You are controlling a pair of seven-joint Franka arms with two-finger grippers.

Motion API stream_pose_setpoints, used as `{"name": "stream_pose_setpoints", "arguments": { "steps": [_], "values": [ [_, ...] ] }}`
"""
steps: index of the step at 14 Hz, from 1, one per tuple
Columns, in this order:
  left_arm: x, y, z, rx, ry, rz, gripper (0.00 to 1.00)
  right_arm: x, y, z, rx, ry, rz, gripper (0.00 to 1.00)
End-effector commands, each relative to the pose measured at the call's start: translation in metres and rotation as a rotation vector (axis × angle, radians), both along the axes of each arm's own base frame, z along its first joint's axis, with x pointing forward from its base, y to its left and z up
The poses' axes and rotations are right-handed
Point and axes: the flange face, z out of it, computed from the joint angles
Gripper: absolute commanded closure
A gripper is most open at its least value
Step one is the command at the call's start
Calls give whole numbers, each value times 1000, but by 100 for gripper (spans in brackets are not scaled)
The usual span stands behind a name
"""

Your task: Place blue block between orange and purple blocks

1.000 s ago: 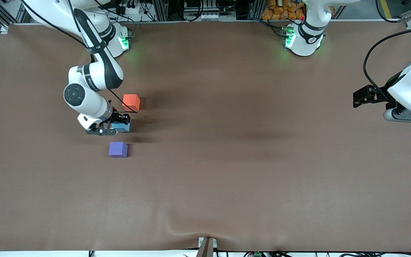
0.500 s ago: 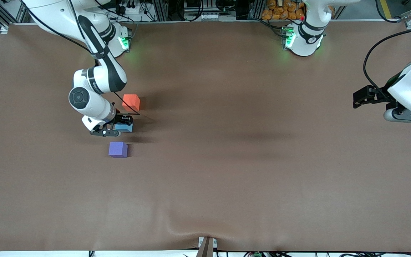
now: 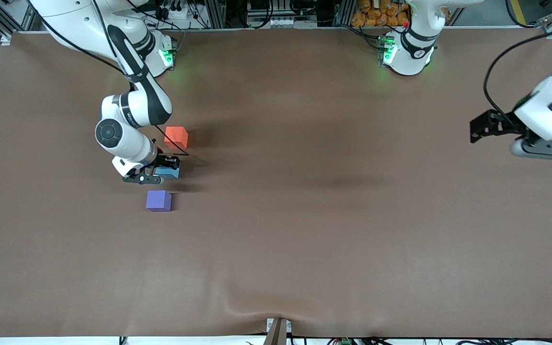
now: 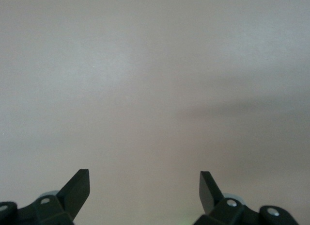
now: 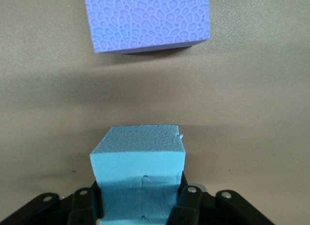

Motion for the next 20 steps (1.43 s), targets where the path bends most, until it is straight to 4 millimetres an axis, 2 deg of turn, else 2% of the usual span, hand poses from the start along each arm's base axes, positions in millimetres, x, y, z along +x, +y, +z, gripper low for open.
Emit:
{"name": "stream_pose_setpoints", "arguments": {
  "steps": [1, 2, 4, 6, 7, 9, 10, 11, 12, 15, 16, 18, 20],
  "values": [
    [-18, 6, 7, 12, -22, 19, 0, -2, 3, 2, 9, -5, -12, 0],
    [-24, 8, 8, 13, -26, 32, 0, 0, 7, 11, 11, 2, -10, 0],
    [-26, 23, 12, 13, -18, 63, 0, 18, 17, 56, 26, 8, 6, 0],
    [-24, 36, 23, -30, -34, 89, 0, 57, 27, 125, 40, 54, 20, 0],
    [-23, 49, 27, -61, -35, 120, 0, 77, 29, 164, 49, 61, 26, 0],
    [-21, 60, 29, -85, -38, 142, 0, 105, 33, 230, 70, -14, 46, 0],
    [-21, 60, 28, -72, -36, 136, 0, 119, 23, 264, 74, -56, 41, 0],
    [-21, 59, 26, -62, -25, 131, 0, 129, -4, 292, 82, -37, 14, 0],
    [-22, 59, 25, -42, -18, 126, 0, 139, -22, 318, 91, -34, 24, 0],
    [-23, 49, 23, -13, -10, 106, 0, 135, -54, 384, 96, -38, 41, 0],
    [-23, 50, 24, -15, -11, 112, 0, 129, -64, 391, 111, -2, 23, 0],
    [-24, 50, 29, -15, -11, 115, 0, 122, -66, 403, 111, 1, 35, 0],
    [-25, 44, 30, -15, -13, 107, 0, 114, -95, 431, 84, -4, 1, 0]
  ]
}}
